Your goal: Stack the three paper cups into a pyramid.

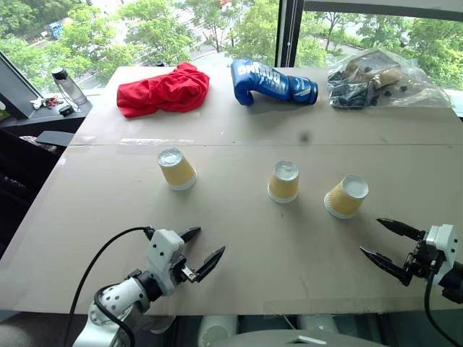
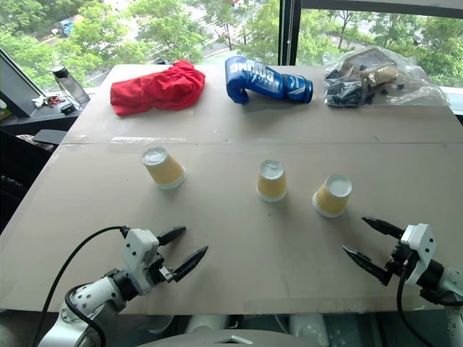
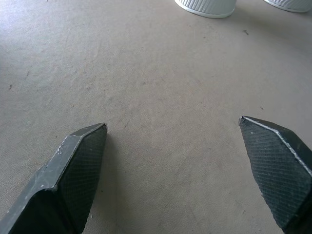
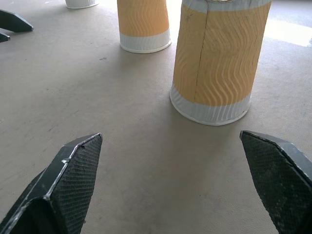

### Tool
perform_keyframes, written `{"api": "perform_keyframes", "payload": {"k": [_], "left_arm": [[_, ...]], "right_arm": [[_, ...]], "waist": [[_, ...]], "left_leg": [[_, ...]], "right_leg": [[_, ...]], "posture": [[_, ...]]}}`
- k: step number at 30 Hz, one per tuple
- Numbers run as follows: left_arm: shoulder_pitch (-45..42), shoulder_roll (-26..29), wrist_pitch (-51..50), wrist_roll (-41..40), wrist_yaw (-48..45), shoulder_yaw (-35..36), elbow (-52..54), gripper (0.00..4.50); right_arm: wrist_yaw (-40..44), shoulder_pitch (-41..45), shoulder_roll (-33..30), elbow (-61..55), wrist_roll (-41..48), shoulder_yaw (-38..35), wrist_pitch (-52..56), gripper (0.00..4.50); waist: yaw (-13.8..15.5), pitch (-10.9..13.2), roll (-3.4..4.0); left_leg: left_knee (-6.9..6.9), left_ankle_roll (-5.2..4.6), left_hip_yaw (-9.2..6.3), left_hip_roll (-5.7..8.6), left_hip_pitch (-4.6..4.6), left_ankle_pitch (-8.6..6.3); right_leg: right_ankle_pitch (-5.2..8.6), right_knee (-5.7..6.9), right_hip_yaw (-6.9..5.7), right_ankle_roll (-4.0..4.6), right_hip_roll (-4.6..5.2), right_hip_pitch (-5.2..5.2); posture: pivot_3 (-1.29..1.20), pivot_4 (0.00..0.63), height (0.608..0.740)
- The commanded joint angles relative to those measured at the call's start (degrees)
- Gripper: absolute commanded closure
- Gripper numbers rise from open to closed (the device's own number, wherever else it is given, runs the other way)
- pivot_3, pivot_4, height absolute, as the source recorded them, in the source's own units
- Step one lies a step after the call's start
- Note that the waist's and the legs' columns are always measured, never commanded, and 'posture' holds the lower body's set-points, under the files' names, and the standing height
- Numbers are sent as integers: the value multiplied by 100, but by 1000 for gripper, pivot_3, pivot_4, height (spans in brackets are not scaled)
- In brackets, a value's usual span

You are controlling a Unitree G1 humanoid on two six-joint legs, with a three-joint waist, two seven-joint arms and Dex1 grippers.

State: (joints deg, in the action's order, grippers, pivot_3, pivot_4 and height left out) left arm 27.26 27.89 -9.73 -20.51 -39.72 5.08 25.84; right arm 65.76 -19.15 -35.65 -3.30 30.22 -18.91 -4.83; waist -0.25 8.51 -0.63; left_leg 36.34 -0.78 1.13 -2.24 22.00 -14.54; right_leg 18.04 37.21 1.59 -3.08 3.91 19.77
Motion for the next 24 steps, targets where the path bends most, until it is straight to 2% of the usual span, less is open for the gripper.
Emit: {"api": "perform_keyframes", "payload": {"k": [1, 24], "left_arm": [[85, -48, 72, 28, 39, -29, 31, 58], [-62, -102, 539, 51, -105, 1, -455, 58]], "right_arm": [[89, 89, -71, 46, 32, -61, -86, 0], [219, 392, 2, 351, -76, 13, -174, 0]], "waist": [[-2, 0, 0], [-14, -1, 1]], "left_leg": [[0, 0, 0, 0, 0, 0], [0, -1, -2, -1, -6, 0]], "right_leg": [[0, 0, 0, 0, 0, 0], [-4, -2, 0, -8, -30, -9]], "posture": [[0, 150, 740], [0, 150, 740]]}}
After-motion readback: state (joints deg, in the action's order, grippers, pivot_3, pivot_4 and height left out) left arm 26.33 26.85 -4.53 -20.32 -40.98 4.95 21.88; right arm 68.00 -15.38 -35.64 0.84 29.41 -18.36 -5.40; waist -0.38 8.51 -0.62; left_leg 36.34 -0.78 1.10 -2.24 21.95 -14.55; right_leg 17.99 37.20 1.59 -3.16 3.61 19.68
